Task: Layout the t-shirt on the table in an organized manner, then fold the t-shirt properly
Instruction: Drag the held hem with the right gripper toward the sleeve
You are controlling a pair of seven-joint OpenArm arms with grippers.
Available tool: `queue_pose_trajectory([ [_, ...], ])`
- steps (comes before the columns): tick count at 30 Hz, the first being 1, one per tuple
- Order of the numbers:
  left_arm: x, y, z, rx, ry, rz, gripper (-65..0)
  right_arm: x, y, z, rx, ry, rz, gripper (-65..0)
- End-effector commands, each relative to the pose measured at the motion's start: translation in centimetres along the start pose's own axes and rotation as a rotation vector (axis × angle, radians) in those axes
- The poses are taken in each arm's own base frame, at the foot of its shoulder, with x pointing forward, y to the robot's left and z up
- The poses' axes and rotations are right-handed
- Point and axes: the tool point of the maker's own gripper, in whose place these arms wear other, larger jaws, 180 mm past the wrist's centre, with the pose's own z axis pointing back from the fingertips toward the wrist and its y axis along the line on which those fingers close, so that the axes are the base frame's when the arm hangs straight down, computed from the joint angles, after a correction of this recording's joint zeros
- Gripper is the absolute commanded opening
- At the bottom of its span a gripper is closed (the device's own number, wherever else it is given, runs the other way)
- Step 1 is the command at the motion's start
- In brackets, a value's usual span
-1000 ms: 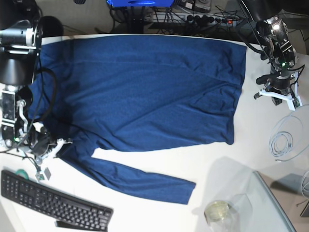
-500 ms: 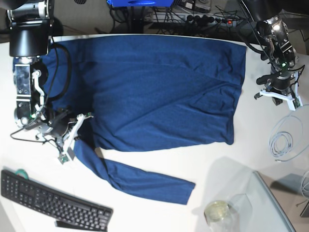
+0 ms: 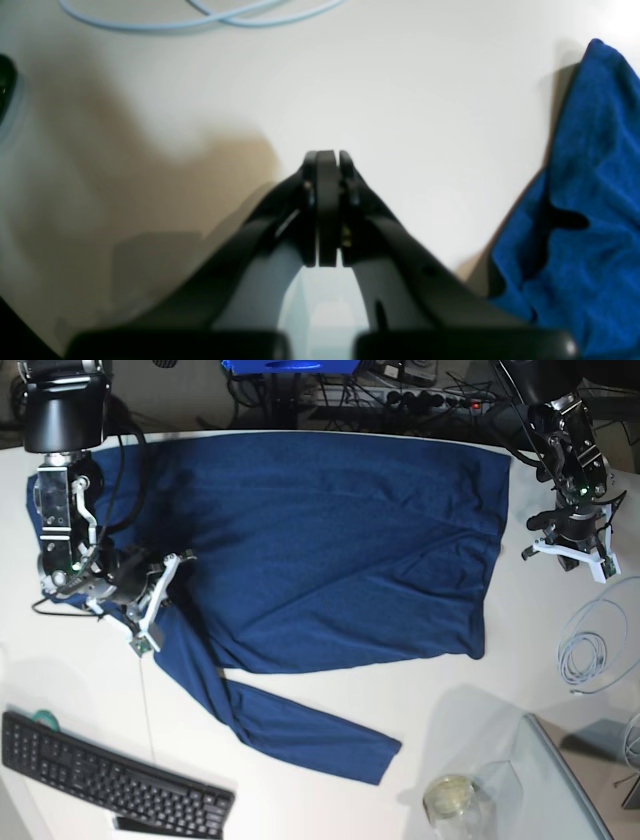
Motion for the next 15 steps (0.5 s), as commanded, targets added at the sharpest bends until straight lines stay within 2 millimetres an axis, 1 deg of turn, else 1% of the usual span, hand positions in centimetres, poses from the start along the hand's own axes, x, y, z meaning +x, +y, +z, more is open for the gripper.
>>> queue_pose_trajectory([
  [1,2.0,0.4,0.0,0.006,-0.056,-0.009,-65.0,1.0,-0.5,0.2,-0.003,-0.026,0.006,-60.8],
  [3,2.1,0.5,0.0,0.007,-0.058,-0.008,-65.0,0.5,-0.5,0.0,0.001,-0.013,-0.001,-54.5],
  [5,2.2,0.5,0.0,0.007,-0.061,-0.009,-65.0,0.7,-0.6,0.0,-0.001,-0.015,0.002,-43.7],
  [6,2.2,0.4,0.0,0.006,-0.063,-0.007,-65.0,0.9,-0.6,0.1,-0.003,-0.021,0.005,-39.0],
  [7,2.2,0.4,0.0,0.005,-0.063,-0.006,-65.0,1.5,-0.7,0.5,-0.011,-0.04,0.011,-34.4],
  [8,2.2,0.5,0.1,0.006,-0.063,-0.005,-65.0,2.5,-0.7,1.0,-0.019,-0.065,0.026,-31.1],
  [9,2.2,0.5,0.1,0.006,-0.063,-0.005,-65.0,3.4,-0.6,1.4,-0.025,-0.09,0.044,-29.7],
  [10,2.2,0.5,0.1,0.006,-0.063,-0.005,-65.0,4.4,-0.7,1.8,-0.035,-0.111,0.052,-29.7],
  [11,2.2,0.5,0.1,0.007,-0.064,-0.006,-65.0,6.1,-1.2,2.2,-0.054,-0.142,0.052,-29.7],
  [12,2.1,0.6,0.1,0.008,-0.061,-0.005,-65.0,7.5,-1.0,1.9,-0.059,-0.16,0.045,-29.7],
  [14,2.0,0.8,0.2,0.011,-0.058,-0.007,-65.0,9.6,-1.2,1.1,-0.071,-0.166,0.034,-29.7],
  [15,2.0,1.4,0.3,0.025,-0.061,0.002,-65.0,10.4,-1.3,0.3,-0.074,-0.153,0.027,-29.7],
])
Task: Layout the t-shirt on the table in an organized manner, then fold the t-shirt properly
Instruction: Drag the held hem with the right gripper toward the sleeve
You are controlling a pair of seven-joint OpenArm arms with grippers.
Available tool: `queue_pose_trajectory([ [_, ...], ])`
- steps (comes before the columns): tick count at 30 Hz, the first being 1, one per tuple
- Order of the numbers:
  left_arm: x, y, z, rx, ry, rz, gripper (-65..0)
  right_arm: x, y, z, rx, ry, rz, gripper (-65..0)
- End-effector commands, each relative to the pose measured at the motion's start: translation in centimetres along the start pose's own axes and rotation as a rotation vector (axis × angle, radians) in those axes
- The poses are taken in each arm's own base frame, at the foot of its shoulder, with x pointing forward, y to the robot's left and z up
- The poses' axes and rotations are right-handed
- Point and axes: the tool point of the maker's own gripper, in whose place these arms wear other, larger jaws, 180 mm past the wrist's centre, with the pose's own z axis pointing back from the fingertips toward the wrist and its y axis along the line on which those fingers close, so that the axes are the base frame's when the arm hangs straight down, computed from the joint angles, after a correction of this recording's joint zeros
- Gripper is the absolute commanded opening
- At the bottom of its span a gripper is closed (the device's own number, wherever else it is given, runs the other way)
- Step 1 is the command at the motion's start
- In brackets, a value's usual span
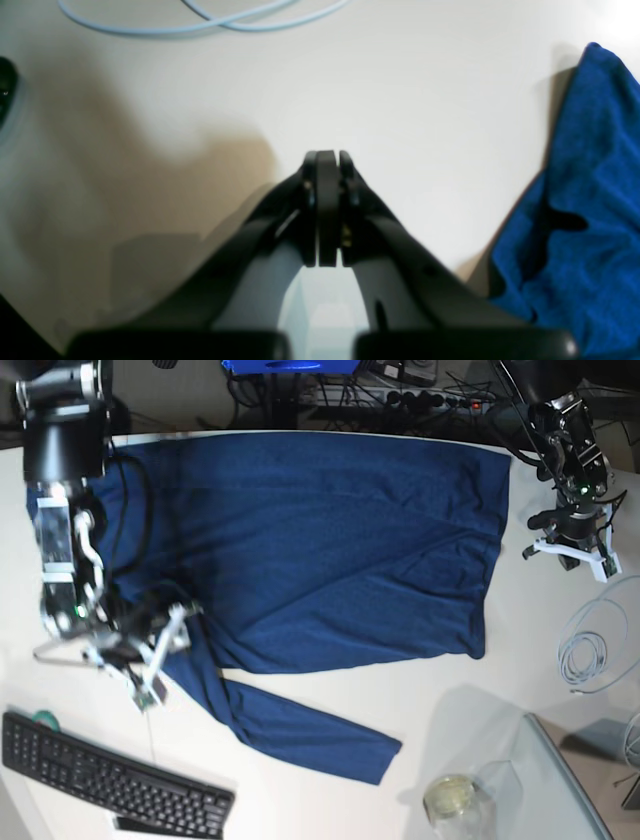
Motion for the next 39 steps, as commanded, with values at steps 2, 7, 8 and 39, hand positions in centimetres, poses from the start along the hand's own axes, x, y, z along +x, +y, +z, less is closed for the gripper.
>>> queue_pose_trajectory([
  [2,2.3,2.1,0.3,0.044,-0.065,0.014,-65.0,3.0,-0.4,-1.2,-0.012,-0.035,0.007,-29.7],
  [7,2.4,3.8,0.6,0.083,-0.07,0.036,-65.0,4.6,1.3,-4.4,-0.003,-0.023,0.053,-36.2],
  [8,2.8,4.4,0.6,0.095,-0.076,0.031,-65.0,4.7,1.5,-4.9,-0.003,-0.016,0.055,-37.1],
  [39,2.4,5.8,1.0,0.113,-0.067,0.013,-65.0,5.0,-0.2,-7.9,-0.116,-0.045,0.031,-65.0],
])
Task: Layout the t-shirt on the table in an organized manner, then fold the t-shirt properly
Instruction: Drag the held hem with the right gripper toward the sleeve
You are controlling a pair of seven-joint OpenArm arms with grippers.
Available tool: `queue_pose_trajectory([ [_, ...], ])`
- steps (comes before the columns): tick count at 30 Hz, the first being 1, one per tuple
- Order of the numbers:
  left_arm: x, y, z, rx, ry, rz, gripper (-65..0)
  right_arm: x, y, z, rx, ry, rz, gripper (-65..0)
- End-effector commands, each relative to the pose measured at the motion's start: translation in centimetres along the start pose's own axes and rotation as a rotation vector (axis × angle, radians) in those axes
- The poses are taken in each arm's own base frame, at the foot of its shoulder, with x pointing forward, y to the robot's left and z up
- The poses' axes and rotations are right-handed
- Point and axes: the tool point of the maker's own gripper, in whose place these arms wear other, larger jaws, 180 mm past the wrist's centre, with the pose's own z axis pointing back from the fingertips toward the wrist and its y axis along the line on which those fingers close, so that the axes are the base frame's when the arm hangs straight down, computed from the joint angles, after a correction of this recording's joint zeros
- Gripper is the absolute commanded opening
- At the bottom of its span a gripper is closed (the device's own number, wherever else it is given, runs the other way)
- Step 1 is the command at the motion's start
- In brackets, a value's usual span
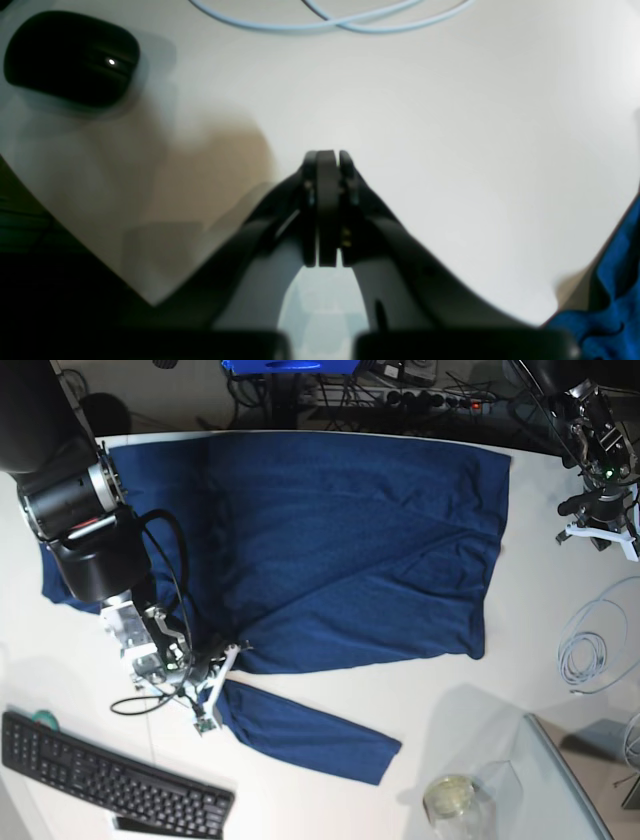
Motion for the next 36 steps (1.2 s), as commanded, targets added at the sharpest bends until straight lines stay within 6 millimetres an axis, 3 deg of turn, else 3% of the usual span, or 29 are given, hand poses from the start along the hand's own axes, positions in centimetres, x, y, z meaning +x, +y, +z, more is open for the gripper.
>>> queue_pose_trajectory([
  [1,2.0,0.3,-0.1,0.001,-0.054,-0.012,-65.0,3.4,-0.2,0.7,-0.002,-0.09,-0.001,-64.8],
  [4,2.0,0.2,-0.1,0.001,-0.055,-0.011,-65.0,3.8,0.3,1.0,0.006,-0.116,0.004,-62.3],
  [8,2.0,0.2,-0.1,0.0,-0.053,-0.012,-65.0,3.5,0.4,0.9,0.007,-0.11,0.003,-47.3],
  [10,2.0,0.2,-0.1,0.0,-0.053,-0.012,-65.0,3.5,0.4,0.9,0.007,-0.11,0.003,-43.5],
  [12,2.0,0.3,-0.1,0.002,-0.054,-0.01,-65.0,3.5,0.4,0.9,0.007,-0.11,0.003,-47.3],
  [15,2.0,0.4,-0.1,0.005,-0.053,-0.009,-65.0,3.7,0.1,1.0,0.002,-0.112,0.003,-65.0],
  [23,2.0,0.4,-0.1,0.005,-0.053,-0.009,-65.0,3.9,0.0,0.9,-0.002,-0.117,-0.001,-63.8],
  [25,1.9,0.4,-0.1,0.005,-0.052,-0.009,-65.0,4.5,0.1,1.0,-0.001,-0.125,0.0,-59.6],
  [28,1.9,0.4,-0.1,0.005,-0.052,-0.009,-65.0,5.7,0.5,1.0,0.005,-0.141,0.0,-45.3],
  [31,1.9,0.3,-0.1,0.001,-0.049,-0.012,-65.0,5.9,-0.3,0.6,-0.009,-0.172,-0.01,-35.3],
  [36,1.8,0.5,-0.1,0.006,-0.049,-0.01,-65.0,4.5,-2.5,-0.4,-0.047,-0.135,-0.037,-34.5],
])
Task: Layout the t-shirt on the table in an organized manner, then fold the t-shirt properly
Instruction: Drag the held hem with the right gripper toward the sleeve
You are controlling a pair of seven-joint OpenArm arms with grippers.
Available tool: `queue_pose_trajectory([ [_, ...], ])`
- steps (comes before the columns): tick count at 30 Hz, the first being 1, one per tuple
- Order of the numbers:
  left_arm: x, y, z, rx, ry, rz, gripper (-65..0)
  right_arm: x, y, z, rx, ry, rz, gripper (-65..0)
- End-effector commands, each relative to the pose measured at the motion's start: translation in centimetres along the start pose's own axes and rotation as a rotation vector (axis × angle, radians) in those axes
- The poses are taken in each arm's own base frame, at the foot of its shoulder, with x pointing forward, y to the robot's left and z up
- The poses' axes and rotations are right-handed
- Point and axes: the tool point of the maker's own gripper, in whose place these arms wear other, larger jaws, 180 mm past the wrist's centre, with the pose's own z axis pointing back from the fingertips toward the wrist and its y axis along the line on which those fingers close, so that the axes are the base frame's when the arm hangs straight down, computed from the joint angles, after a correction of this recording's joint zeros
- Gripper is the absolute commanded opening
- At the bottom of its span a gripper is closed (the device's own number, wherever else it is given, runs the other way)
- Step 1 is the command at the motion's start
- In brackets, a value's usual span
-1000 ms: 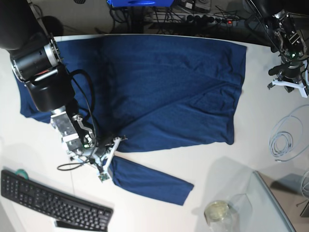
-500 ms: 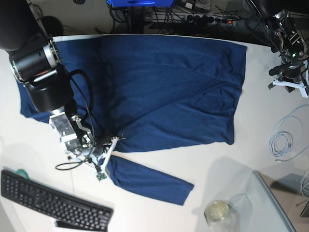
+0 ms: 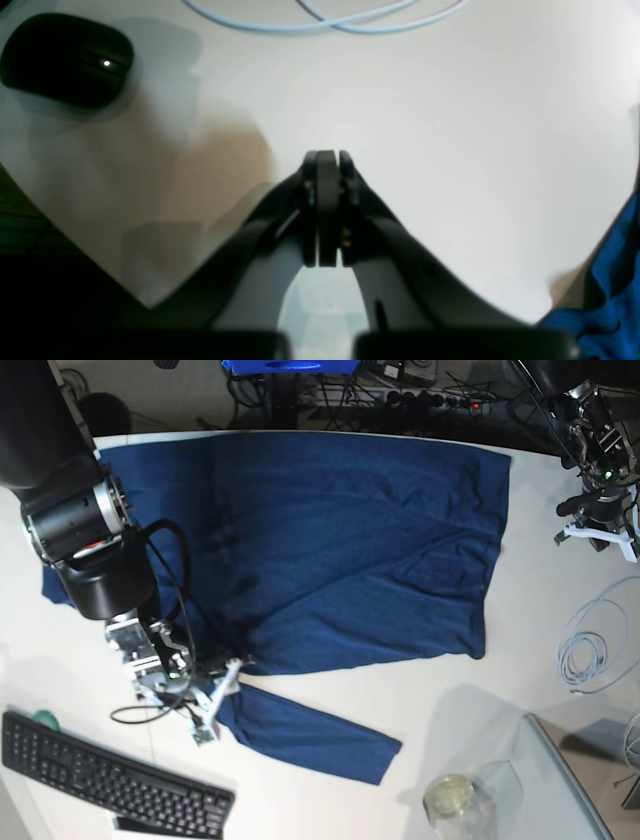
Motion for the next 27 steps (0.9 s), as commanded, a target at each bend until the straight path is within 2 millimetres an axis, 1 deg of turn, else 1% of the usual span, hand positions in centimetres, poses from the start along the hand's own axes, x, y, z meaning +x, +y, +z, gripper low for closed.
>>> queue_pose_trajectory([
  [1,1.9,0.6,0.0,0.009,-0.052,-0.009,-65.0,3.9,-0.5,0.3,-0.01,-0.088,-0.002,-34.5],
  [3,1.9,0.6,0.0,0.01,-0.052,-0.011,-65.0,3.7,-0.7,0.2,-0.015,-0.085,-0.004,-35.6],
  [4,1.9,0.5,0.0,0.007,-0.052,-0.012,-65.0,3.8,-0.7,0.3,-0.015,-0.086,-0.004,-37.5],
  [5,1.9,0.4,-0.1,0.006,-0.052,-0.012,-65.0,3.9,-0.7,0.3,-0.015,-0.089,-0.003,-41.0],
  [9,1.9,0.4,-0.1,0.004,-0.052,-0.013,-65.0,4.1,-0.4,0.3,-0.01,-0.095,-0.002,-58.2],
  [11,1.8,0.4,-0.1,0.005,-0.051,-0.013,-65.0,4.3,-0.3,0.3,-0.009,-0.098,-0.002,-63.2],
  [14,1.9,0.5,-0.1,0.008,-0.051,-0.014,-65.0,5.3,-0.1,0.5,-0.003,-0.126,0.004,-65.0],
  [18,1.9,0.5,-0.1,0.008,-0.051,-0.014,-65.0,5.5,0.0,0.6,-0.003,-0.129,0.005,-65.0],
  [19,1.9,0.5,-0.1,0.006,-0.051,-0.014,-65.0,5.4,0.2,0.5,0.001,-0.129,0.004,-64.7],
  [20,1.8,0.4,-0.1,0.005,-0.05,-0.014,-65.0,5.6,0.6,0.5,0.007,-0.133,0.008,-63.0],
  [21,1.9,0.4,-0.1,0.005,-0.052,-0.014,-65.0,5.4,1.6,0.4,0.023,-0.131,0.009,-59.7],
  [22,1.9,0.4,-0.1,0.004,-0.052,-0.012,-65.0,5.4,2.3,0.3,0.033,-0.133,0.009,-54.2],
  [23,1.9,0.3,-0.1,0.003,-0.052,-0.013,-65.0,5.2,2.5,0.2,0.037,-0.131,0.008,-47.6],
  [25,1.9,0.3,-0.1,0.003,-0.052,-0.013,-65.0,4.8,2.5,0.2,0.037,-0.124,0.006,-36.5],
  [26,1.9,0.3,-0.1,0.003,-0.052,-0.013,-65.0,4.8,2.5,0.1,0.036,-0.124,0.006,-31.8],
  [27,1.9,0.3,-0.1,0.003,-0.052,-0.013,-65.0,5.0,2.5,0.2,0.036,-0.136,0.006,-29.3],
])
